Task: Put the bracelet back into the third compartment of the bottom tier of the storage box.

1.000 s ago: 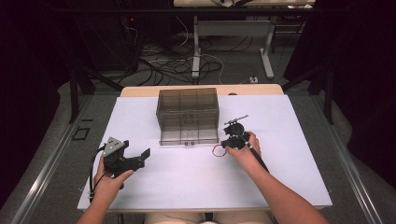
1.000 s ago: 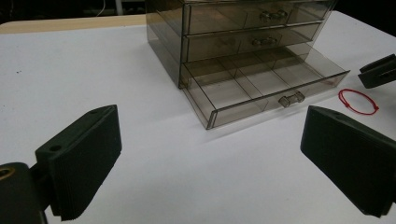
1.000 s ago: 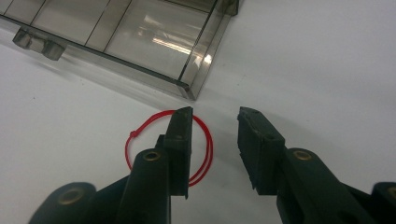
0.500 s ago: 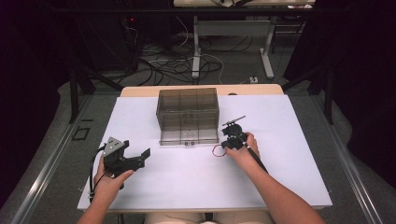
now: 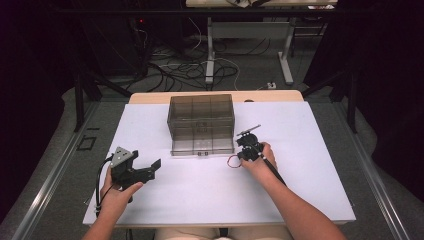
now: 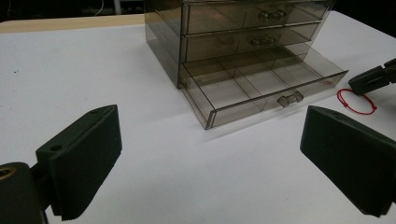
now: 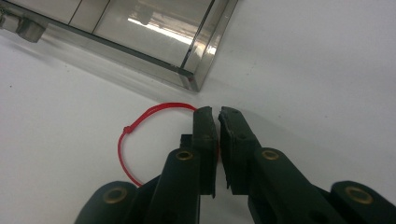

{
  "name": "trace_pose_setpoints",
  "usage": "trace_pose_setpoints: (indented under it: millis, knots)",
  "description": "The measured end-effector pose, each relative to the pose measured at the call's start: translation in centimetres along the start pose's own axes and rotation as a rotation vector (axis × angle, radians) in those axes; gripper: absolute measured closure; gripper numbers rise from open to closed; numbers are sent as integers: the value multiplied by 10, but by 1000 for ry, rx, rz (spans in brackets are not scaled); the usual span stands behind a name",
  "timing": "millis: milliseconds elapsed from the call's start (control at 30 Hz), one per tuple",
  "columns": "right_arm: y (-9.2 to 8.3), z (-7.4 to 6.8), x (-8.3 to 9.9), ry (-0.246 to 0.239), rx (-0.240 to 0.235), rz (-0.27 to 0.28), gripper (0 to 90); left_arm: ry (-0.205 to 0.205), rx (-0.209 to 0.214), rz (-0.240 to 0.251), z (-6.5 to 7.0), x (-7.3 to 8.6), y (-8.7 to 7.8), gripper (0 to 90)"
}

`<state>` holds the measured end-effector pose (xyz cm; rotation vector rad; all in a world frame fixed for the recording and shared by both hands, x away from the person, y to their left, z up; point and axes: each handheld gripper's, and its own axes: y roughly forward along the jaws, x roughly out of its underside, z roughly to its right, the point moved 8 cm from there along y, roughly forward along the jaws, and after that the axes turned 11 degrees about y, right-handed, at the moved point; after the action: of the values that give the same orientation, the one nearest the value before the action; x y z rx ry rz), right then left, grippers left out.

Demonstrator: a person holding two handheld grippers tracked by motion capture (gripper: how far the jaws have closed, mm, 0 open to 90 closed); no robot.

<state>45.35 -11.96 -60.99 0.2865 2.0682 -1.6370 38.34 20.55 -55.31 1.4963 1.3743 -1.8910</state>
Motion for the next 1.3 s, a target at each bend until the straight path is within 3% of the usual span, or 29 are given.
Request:
trace_pose_setpoints:
  millis: [333,367,400,467,633,867,1300]
  knots:
    - [0,0,0,2,-7,-5,900,1,2,3,0,0,0,54]
    - [3,-1,-2,6,-27,30,900,1,2,3,0,0,0,54]
    - [3,-1,-2,5,-30,32,900,1,2,2,0,0,0,54]
    - [0,0,0,9,-16,-2,900,2,3,3,0,0,0,54]
    - [0,0,0,20,-12,-8,900,3,3,4,1,0,0,54]
    - [-1,1,0,3,-14,-5,900,-1,2,5,0,0,-1,54]
    - [-9,-1,-2,16,-41,22,900,0,1,4,0,0,0,55]
